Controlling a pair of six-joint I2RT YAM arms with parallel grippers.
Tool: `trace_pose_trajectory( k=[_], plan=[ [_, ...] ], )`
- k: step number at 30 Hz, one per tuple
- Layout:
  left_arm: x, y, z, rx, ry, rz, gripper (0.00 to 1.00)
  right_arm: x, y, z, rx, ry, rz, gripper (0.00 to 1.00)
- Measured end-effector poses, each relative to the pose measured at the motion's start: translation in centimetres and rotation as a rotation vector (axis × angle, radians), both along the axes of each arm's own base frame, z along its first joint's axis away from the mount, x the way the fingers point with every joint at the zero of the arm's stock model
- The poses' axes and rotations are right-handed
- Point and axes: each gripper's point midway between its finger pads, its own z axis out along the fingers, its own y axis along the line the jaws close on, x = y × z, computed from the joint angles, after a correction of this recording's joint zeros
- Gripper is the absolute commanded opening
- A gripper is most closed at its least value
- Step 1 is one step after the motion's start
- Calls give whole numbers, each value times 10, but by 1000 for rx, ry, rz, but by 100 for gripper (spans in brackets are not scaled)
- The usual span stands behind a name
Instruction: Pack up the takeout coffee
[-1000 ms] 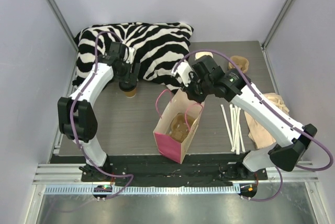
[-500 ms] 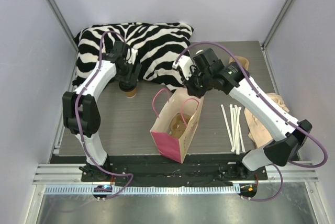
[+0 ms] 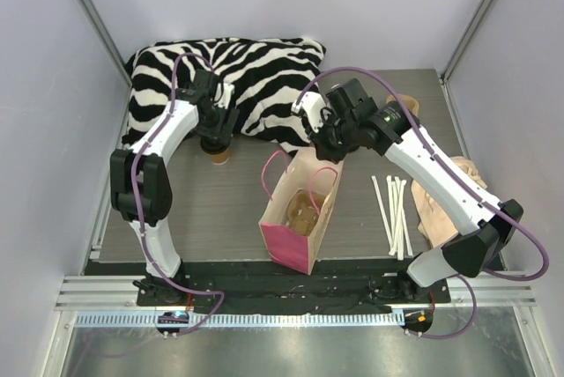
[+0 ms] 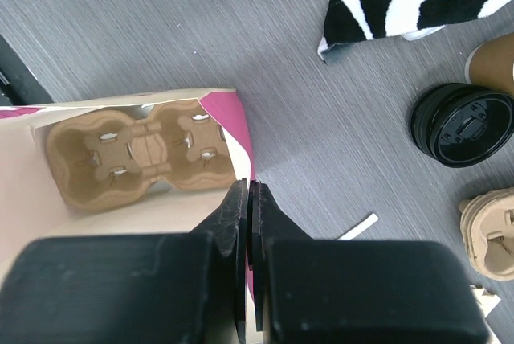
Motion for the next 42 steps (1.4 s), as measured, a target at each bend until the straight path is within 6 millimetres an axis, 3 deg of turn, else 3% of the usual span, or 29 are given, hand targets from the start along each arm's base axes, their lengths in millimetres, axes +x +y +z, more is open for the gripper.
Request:
trace_pose_trajectory(
  k=[23,33,37,38,42],
  plan=[
    [4,-3,-4,-5,-3,-29,65,2,-3,0,13,24,-3,1],
    [3,-2,-5,-37,-10,-48,50,1,-2,0,27,36,2,2],
    [2,-3,-4,-42,-10,-52,41,1,-1,0,35,43,0,13],
    [0,-3,-4,-44,-6,-55,39,1,-1,0,37,45,-2,24],
    [-5,-5,-4,-52,12,-63,33,-1,-1,-3,50,69,-12,49]
  ],
)
